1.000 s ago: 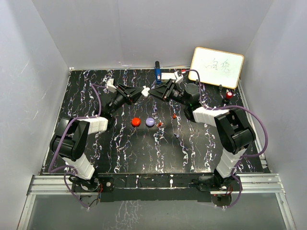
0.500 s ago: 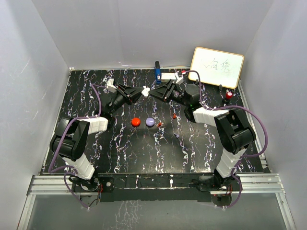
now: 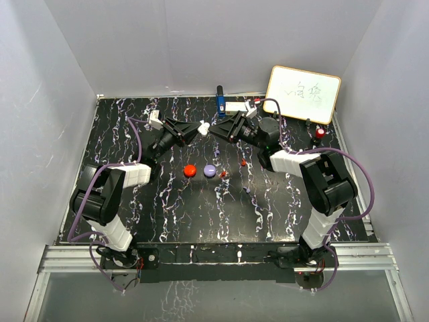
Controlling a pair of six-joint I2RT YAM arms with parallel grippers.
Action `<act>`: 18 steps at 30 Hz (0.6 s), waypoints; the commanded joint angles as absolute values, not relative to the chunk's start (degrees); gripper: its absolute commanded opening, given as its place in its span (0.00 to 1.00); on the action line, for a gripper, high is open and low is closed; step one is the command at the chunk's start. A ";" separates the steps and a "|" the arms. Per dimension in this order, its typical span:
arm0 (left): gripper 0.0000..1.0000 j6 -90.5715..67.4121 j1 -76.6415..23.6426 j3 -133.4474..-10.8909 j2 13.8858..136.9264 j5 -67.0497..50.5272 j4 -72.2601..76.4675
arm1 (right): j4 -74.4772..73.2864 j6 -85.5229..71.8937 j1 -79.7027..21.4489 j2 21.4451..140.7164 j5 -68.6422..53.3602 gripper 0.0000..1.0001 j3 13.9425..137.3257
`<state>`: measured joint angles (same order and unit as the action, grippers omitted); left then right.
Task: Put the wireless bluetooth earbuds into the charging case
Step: Place the earbud in the charging case.
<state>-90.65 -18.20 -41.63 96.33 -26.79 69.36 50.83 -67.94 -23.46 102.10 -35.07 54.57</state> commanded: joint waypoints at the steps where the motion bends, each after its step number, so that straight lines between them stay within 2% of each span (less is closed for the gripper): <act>1: 0.00 -90.79 -18.34 -42.76 94.88 -26.63 72.08 | 53.09 -67.76 -23.10 100.17 -34.87 0.34 54.40; 18: 0.00 -90.96 -18.37 -43.78 95.65 -26.59 72.31 | 53.44 -68.12 -23.72 100.18 -34.90 0.34 53.37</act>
<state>-90.61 -18.20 -41.63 96.33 -26.79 68.99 51.13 -68.47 -23.49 102.10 -35.07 53.74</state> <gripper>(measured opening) 0.241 0.337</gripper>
